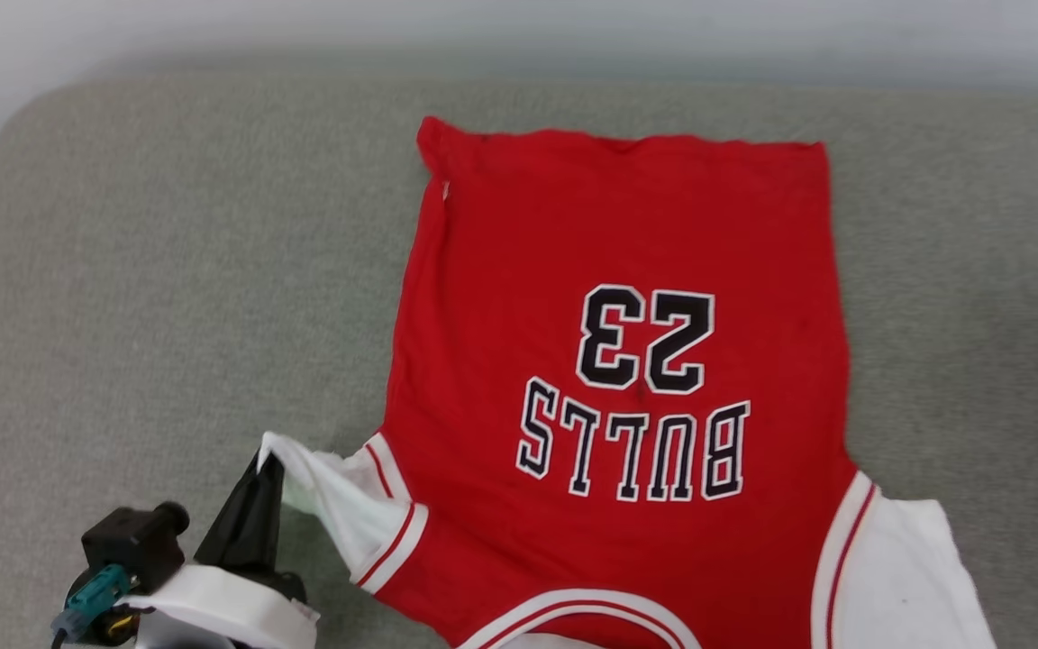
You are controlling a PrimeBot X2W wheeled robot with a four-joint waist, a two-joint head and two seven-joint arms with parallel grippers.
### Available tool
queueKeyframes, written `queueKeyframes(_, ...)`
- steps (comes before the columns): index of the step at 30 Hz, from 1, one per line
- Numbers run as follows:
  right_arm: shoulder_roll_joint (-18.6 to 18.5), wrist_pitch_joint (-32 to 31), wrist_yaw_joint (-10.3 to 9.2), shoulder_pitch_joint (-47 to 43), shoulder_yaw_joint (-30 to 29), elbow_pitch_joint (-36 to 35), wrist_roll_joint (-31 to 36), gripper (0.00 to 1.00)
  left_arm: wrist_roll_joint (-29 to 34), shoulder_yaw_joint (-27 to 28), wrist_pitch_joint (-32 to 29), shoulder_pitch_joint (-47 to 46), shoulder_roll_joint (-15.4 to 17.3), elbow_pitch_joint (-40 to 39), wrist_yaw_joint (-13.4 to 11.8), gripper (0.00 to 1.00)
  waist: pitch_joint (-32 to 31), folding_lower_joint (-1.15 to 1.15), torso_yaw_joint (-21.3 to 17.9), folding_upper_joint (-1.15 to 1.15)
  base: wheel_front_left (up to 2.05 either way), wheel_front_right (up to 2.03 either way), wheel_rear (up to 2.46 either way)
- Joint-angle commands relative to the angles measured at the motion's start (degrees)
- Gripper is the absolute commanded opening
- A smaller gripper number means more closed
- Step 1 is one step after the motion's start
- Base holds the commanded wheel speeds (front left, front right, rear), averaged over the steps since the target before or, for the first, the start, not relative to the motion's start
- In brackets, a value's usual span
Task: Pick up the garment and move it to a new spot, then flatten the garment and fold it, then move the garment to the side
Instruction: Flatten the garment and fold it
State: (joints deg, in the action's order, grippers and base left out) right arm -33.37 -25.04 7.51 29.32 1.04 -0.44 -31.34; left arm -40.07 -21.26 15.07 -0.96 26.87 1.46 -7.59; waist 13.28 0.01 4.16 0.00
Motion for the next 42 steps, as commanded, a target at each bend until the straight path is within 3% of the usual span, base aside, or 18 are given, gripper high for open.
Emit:
queueKeyframes(1,-0.6,-2.9,-0.04,4.4,1.0,1.6,0.6,1.0,0.8,0.1,0.1,-1.4,-0.5,-0.5,0.3,0.0,4.7,-0.01,3.6,0.0,0.0,0.0,0.0)
queueKeyframes(7,-0.6,-26.1,-0.04,20.6,5.6,12.8,-0.3,1.0,3.5,0.4,0.1,-4.9,-3.1,-1.6,1.8,0.0,11.0,-0.01,7.3,0.0,0.0,0.0,0.0)
queueKeyframes(12,0.5,-36.1,-0.04,29.7,7.8,19.9,2.7,1.0,5.4,0.8,0.1,-7.5,-5.5,-2.1,3.5,0.0,15.6,-0.01,10.0,0.0,0.0,0.0,0.0)
queueKeyframes(20,3.2,-39.1,-0.04,35.3,8.3,26.9,7.4,1.0,8.3,2.3,0.1,-9.9,-8.9,-1.6,6.0,0.0,20.6,-0.01,12.9,0.0,0.0,0.0,0.0)
queueKeyframes(30,3.8,-39.0,-0.04,27.4,9.0,34.5,8.1,1.0,11.2,4.6,0.1,-10.9,-11.7,0.3,9.0,0.0,22.8,-0.01,13.5,0.0,0.0,0.0,0.0)
queueKeyframes(31,3.8,-39.0,-0.04,27.0,9.1,34.7,8.0,0.93,11.4,4.8,0.1,-10.9,-11.9,0.4,9.1,0.0,22.8,-0.01,13.4,0.0,0.0,0.0,0.0)
queueKeyframes(32,3.8,-39.0,-0.04,27.0,9.1,34.7,8.0,0.93,11.4,4.8,0.1,-10.9,-11.9,0.4,9.1,0.0,22.8,-0.01,13.4,0.0,0.0,0.0,0.0)
queueKeyframes(33,3.7,-38.6,-0.04,26.8,9.1,34.7,7.9,0.21,11.5,5.1,0.1,-10.9,-12.1,0.5,9.4,0.0,22.7,-0.01,13.3,0.0,0.0,0.0,0.0)
queueKeyframes(34,3.5,-38.1,-0.04,26.9,9.1,34.5,7.9,0.0,11.8,5.3,0.1,-10.9,-12.3,0.7,9.6,0.0,22.6,-0.01,13.3,0.0,0.0,0.0,0.0)
queueKeyframes(42,2.0,-29.2,-0.04,30.2,11.7,30.9,6.2,0.0,12.9,7.3,0.1,-8.9,-13.5,2.7,10.7,0.0,18.5,-0.01,11.7,0.0,0.0,0.0,0.0)
